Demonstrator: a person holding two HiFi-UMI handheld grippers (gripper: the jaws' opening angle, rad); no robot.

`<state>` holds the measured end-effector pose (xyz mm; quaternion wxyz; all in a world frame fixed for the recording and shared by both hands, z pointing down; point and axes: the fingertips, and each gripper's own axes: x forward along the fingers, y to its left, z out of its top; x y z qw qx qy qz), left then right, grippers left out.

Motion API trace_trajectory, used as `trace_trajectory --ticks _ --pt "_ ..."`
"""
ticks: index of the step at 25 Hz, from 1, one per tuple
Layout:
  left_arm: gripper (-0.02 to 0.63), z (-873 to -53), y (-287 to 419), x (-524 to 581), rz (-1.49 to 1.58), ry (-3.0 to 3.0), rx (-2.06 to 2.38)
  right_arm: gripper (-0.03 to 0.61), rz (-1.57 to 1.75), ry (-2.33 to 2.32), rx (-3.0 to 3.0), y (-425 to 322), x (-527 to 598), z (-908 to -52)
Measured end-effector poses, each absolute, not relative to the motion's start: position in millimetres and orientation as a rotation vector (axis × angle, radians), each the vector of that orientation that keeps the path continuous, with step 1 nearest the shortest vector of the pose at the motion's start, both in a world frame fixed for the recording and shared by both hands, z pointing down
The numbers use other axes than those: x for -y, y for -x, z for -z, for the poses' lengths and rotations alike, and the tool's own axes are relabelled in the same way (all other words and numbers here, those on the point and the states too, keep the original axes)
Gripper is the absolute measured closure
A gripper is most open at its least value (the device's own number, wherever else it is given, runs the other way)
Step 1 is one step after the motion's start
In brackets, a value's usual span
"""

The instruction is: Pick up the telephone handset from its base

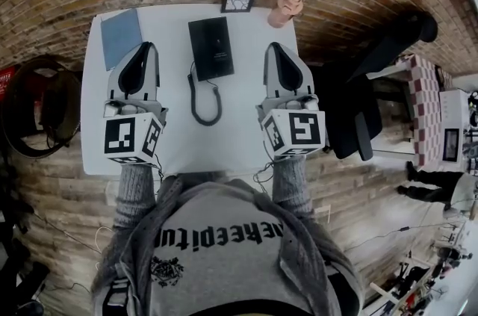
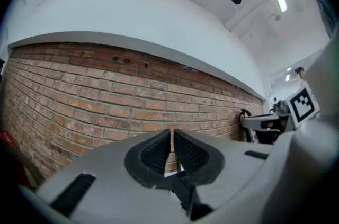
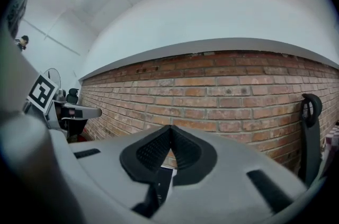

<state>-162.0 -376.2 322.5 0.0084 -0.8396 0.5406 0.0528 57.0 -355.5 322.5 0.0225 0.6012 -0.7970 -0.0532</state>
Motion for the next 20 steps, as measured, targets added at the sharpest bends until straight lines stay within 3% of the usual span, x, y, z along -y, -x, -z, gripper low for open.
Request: trace_trajectory --ticks 20 --pt "0.591 -473 115 421 0.217 3.092 -1.559 0.575 -0.015 -1.864 2.331 -66 360 -387"
